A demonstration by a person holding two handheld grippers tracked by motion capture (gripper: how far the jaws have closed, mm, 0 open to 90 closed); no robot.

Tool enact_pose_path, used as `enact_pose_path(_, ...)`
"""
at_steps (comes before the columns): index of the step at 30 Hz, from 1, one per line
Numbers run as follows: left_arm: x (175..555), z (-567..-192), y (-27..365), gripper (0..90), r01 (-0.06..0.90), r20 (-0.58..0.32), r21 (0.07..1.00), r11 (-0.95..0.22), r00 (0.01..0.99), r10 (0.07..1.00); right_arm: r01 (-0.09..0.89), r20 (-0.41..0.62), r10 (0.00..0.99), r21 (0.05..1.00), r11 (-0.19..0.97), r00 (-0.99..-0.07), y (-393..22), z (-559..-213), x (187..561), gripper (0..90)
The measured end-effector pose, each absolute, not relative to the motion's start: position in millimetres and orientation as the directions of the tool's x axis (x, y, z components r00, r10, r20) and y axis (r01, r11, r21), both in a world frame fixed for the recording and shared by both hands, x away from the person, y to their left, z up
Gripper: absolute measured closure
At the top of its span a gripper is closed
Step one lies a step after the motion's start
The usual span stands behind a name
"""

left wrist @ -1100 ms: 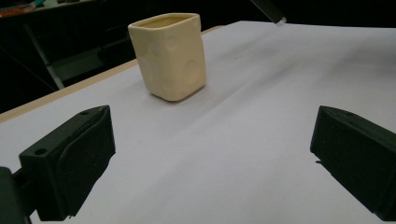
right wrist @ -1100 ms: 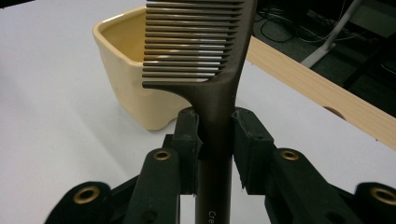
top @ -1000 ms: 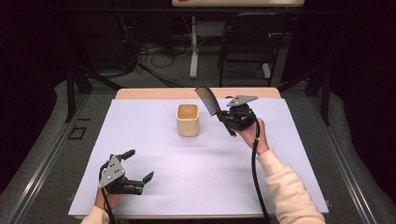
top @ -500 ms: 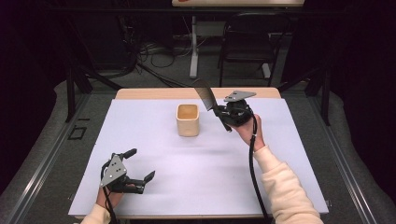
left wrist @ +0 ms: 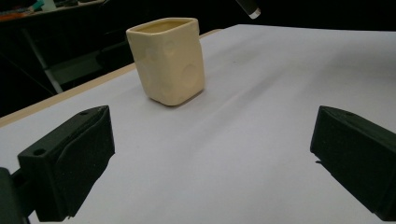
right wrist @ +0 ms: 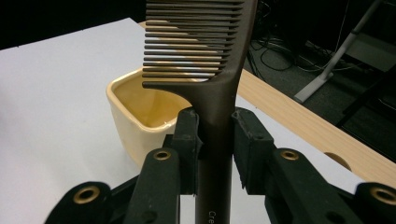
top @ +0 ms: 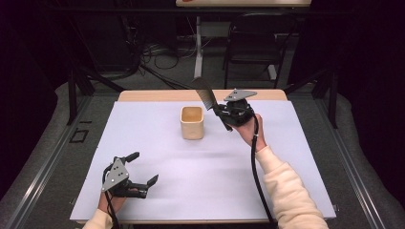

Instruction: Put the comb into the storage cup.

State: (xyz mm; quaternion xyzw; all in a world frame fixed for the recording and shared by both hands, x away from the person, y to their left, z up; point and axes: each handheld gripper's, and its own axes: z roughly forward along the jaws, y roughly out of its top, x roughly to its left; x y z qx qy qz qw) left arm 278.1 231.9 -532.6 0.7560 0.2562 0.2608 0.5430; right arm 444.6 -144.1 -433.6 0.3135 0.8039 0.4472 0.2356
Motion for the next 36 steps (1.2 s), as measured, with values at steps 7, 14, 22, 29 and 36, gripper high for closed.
enact_pose_path(7,276.7,-532.5,233.6,0.0,0.105,0.118,0.954,-0.281,0.730,0.674,0.283,-0.108,0.714,0.870,0.405,-0.691,-139.1,-429.2,447.2,72.5)
enact_pose_path(14,277.2,-532.7,232.4,0.0,0.107,0.118,0.953,-0.283,0.730,0.673,0.270,-0.108,0.718,0.880,0.391,-0.688,-136.2,-426.5,449.3,72.6)
enact_pose_path(22,276.2,-532.8,233.6,0.0,0.105,0.119,0.954,-0.282,0.728,0.675,0.262,-0.106,0.721,0.887,0.380,-0.685,-133.2,-424.5,452.4,72.5)
enact_pose_path(29,278.1,-533.0,231.7,0.0,0.105,0.119,0.953,-0.284,0.734,0.669,0.243,-0.120,0.721,0.893,0.379,-0.683,-125.8,-418.8,454.4,72.6)
enact_pose_path(36,278.0,-532.9,232.5,0.0,0.106,0.115,0.954,-0.281,0.735,0.668,0.231,-0.123,0.719,0.899,0.373,-0.684,-120.8,-413.4,456.4,72.5)
